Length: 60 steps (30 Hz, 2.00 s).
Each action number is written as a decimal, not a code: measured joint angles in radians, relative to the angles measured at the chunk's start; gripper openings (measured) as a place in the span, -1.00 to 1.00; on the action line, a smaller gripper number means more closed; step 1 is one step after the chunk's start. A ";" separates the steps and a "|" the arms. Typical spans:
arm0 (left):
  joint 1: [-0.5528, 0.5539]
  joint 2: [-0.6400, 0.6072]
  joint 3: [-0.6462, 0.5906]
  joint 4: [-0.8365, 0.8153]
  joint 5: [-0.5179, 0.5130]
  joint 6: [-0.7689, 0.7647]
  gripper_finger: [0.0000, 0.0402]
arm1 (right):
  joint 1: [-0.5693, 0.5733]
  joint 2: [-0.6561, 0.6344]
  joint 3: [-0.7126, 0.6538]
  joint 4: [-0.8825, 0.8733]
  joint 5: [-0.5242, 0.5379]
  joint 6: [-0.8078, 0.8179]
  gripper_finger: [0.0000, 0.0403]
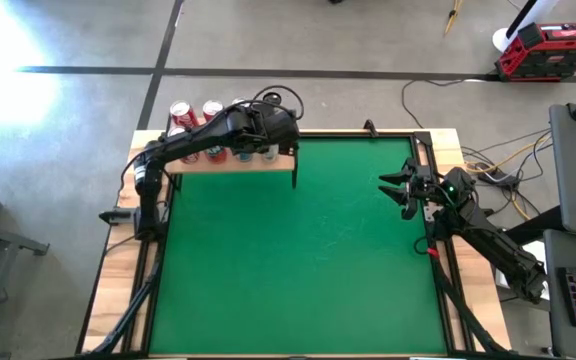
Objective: Place canned beverage on shelf
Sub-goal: Put the white soda aligned with the other white soda can can on the shelf
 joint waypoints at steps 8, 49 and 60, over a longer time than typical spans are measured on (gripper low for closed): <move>0.000 0.000 0.000 0.027 -0.001 0.043 0.67 | 0.000 0.000 0.000 0.000 0.000 0.000 -0.20; 0.000 0.001 -0.006 0.018 -0.050 -0.013 0.24 | 0.000 0.000 0.000 0.000 0.000 0.000 -0.20; 0.000 0.001 -0.007 0.016 -0.052 -0.111 0.21 | 0.000 0.000 0.000 0.000 0.000 0.000 -0.20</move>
